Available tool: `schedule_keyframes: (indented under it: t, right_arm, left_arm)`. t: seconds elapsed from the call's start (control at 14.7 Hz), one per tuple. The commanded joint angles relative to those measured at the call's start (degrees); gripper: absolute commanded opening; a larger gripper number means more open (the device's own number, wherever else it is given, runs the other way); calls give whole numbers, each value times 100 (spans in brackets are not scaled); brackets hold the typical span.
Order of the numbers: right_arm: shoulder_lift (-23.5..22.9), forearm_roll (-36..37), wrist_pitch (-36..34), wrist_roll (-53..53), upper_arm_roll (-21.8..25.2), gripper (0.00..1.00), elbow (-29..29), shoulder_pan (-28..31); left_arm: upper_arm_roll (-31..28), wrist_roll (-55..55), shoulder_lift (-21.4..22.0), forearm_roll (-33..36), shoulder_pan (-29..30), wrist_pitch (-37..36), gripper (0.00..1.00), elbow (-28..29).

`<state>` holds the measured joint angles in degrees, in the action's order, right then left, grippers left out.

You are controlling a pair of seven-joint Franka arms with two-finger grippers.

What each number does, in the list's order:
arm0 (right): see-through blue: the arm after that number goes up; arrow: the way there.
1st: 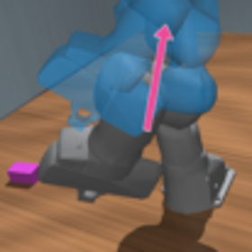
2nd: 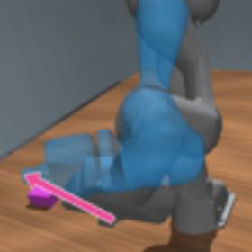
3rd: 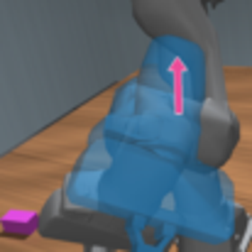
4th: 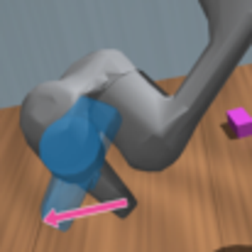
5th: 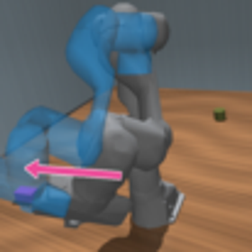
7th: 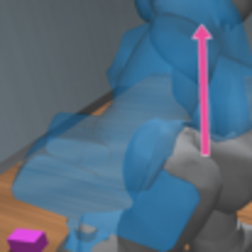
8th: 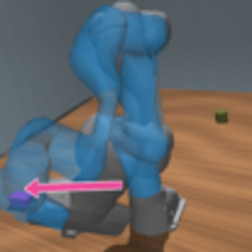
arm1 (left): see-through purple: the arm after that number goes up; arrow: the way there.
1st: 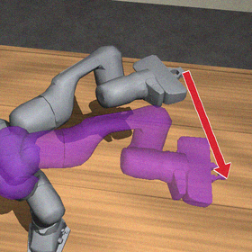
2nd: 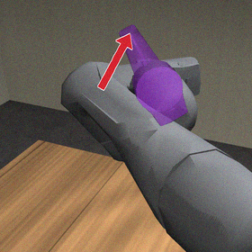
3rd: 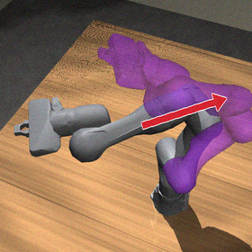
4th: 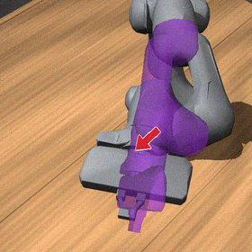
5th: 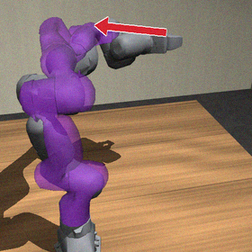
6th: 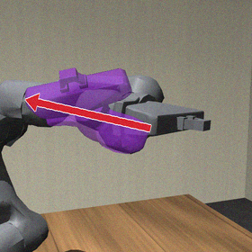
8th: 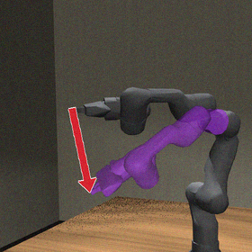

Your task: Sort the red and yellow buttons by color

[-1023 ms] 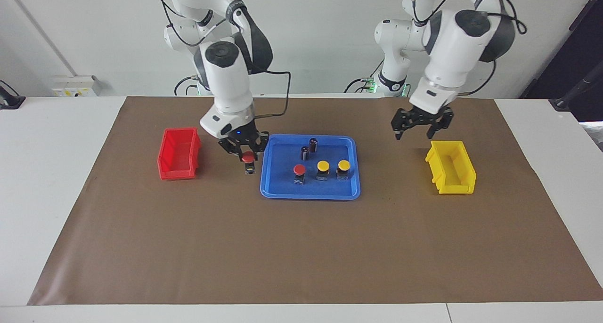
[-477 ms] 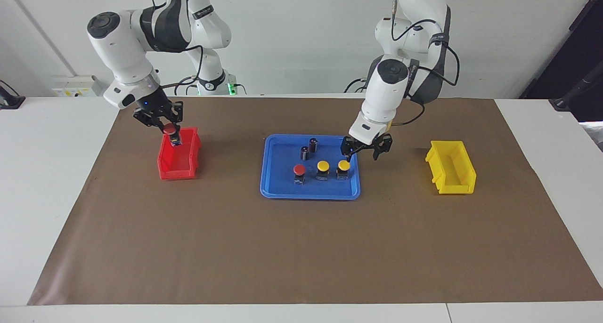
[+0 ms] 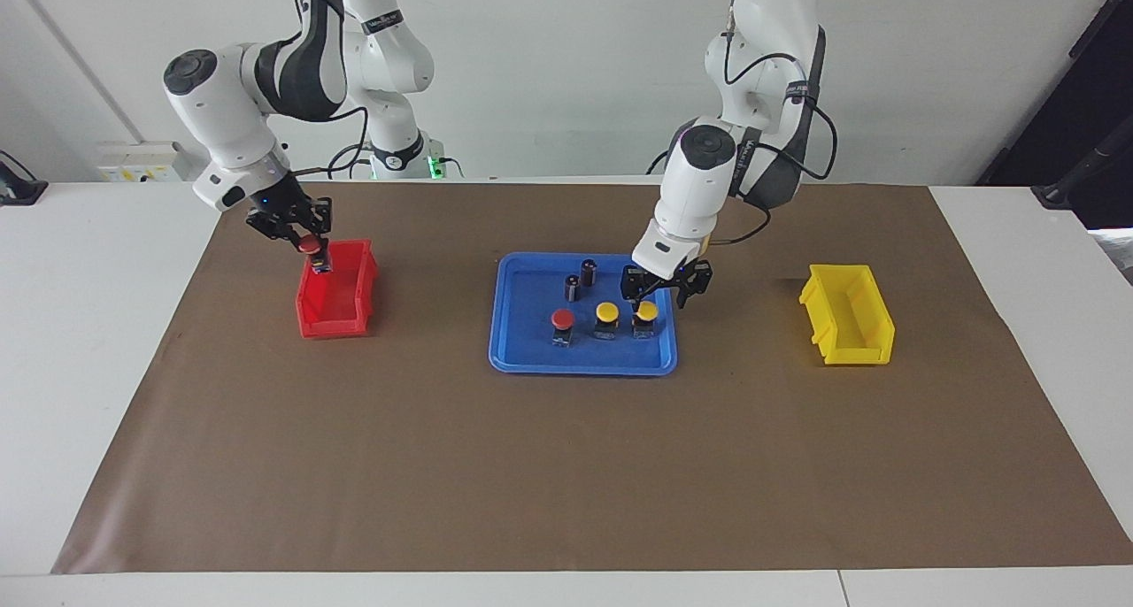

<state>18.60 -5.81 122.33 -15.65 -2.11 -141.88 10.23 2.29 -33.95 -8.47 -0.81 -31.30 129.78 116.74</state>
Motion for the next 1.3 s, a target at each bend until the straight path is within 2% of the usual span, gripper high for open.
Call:
schedule_keyframes:
  t: [0.0, 0.61, 0.68, 0.75, 0.82, 0.89, 1.02, 1.09, 1.23]
  right_arm:
    - [-120, -130, 212, 377, -35, 12, -68, -187]
    - [-111, -130, 229, 352, -17, 12, -472, -12]
    - [-120, -130, 238, 369, -17, 12, -498, -12]
    - [-120, -130, 247, 421, -17, 12, -516, -12]
    - [-120, -130, 326, 448, -17, 12, -569, -21]
    - [-137, -122, 396, 431, -17, 12, -586, -21]
    - [-155, -113, 414, 422, -17, 12, -587, -21]
    - [-155, -113, 414, 431, -17, 14, -587, -29]
    - [-155, -78, 414, 422, -17, 33, -587, -38]
  left_arm:
    - [-88, -147, 73, 72, -104, 240, 81, 199]
    - [-97, -287, -138, 72, -210, 496, 78, 235]
    - [-97, -287, -138, 72, -210, 487, 70, 235]
    - [-97, -331, -138, 72, -210, 478, 53, 226]
    - [-97, -392, -138, 72, -201, 443, 18, 182]
    - [-97, -410, -146, 72, -192, 452, 2, 147]
    - [-97, -419, -164, 72, -175, 225, 1, -89]
    - [-97, -410, -103, 72, -131, -221, 1, -325]
    - [-132, -340, 116, 72, -52, -1476, 1, -1054]
